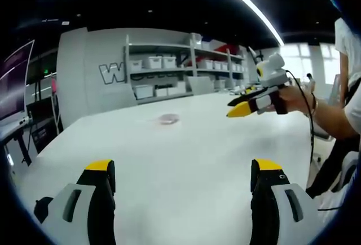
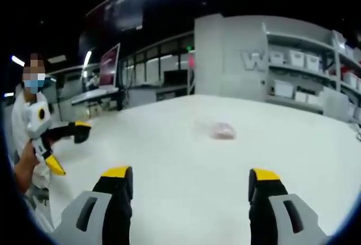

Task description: Open the resealable bag by pulling the two sides of the seal apart until the entire bag opening is separated and visibly accessible.

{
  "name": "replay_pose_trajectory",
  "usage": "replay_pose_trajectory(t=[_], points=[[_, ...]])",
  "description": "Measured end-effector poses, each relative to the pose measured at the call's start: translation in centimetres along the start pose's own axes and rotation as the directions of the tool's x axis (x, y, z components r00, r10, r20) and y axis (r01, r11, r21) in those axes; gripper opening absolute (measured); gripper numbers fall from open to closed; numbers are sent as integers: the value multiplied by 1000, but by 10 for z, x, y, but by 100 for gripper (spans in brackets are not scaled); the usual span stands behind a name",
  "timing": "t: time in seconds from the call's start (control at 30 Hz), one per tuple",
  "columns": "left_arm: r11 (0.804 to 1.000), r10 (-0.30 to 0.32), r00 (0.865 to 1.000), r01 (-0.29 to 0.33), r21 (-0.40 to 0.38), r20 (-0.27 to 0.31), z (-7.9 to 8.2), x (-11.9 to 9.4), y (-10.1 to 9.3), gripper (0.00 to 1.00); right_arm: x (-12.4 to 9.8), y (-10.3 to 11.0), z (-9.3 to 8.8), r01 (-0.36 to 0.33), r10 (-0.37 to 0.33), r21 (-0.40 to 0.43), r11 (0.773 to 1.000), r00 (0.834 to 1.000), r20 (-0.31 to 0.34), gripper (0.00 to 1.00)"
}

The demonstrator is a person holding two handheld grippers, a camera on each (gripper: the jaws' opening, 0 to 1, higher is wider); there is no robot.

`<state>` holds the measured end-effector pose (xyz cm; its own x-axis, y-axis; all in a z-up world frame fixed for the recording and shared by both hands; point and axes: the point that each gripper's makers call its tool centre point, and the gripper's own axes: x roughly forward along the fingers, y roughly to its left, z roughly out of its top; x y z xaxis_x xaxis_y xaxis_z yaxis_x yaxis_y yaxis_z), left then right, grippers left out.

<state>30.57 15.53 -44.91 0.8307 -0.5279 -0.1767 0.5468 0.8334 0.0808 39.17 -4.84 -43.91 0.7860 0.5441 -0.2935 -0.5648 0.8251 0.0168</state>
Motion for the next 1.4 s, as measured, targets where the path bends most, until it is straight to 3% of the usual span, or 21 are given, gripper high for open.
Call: replay_pose_trajectory(t=[1.4], points=[[1000,-2,1000,2,-9,4,1,-3,-5,100,15,-5,-1,13,-13,-8,1000,1000,-25,84]])
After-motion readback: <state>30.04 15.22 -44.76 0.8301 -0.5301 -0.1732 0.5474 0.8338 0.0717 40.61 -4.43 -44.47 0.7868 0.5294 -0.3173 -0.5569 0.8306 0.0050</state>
